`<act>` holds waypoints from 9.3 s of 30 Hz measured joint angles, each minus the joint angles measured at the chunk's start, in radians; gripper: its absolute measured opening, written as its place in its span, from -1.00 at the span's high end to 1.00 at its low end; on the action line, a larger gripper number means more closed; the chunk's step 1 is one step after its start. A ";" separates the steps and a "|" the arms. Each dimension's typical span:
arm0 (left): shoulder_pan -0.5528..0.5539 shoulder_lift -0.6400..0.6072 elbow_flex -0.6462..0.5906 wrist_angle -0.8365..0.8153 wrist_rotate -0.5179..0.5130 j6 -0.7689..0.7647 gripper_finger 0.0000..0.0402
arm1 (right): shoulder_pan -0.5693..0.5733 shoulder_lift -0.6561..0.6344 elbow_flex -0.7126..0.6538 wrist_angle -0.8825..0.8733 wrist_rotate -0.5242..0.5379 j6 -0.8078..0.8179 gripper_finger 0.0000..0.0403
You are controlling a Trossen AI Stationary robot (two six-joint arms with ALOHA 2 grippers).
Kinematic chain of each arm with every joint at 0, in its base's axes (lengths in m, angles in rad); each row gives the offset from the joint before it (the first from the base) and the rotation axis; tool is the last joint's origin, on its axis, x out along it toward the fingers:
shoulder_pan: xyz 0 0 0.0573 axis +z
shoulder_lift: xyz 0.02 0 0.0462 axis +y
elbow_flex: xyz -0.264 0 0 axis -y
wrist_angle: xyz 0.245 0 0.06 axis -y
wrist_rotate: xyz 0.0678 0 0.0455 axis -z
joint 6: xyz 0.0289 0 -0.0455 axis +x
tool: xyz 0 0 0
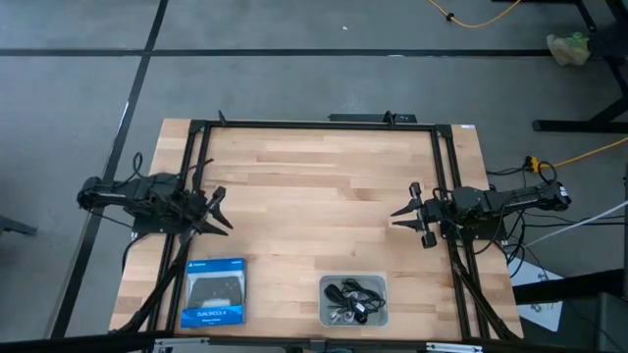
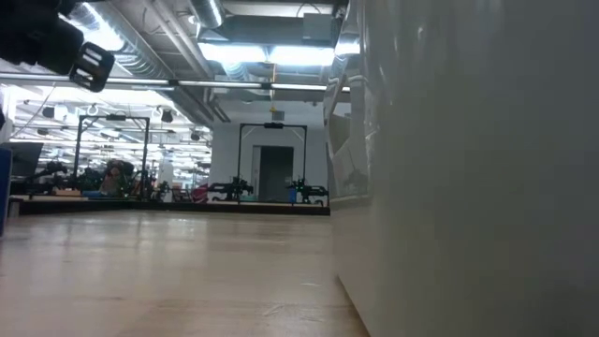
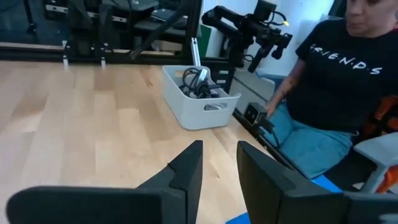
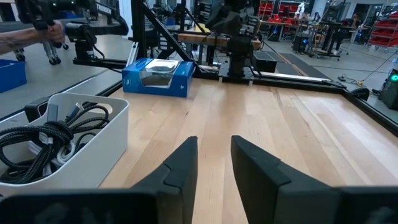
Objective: Pick and place USB-C Cables
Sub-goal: Return to Home Position
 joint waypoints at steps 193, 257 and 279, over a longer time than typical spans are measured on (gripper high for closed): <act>0.037 0.016 -0.198 0.321 -0.367 0.113 0.54 | -0.002 -0.121 0.002 0.011 0.000 0.000 0.49; 0.037 0.017 -0.198 0.322 -0.368 0.113 0.54 | -0.010 -0.105 0.000 -0.006 -0.026 0.000 0.49; 0.037 0.017 -0.198 0.322 -0.368 0.113 0.54 | -0.010 -0.105 0.000 -0.006 -0.026 0.000 0.49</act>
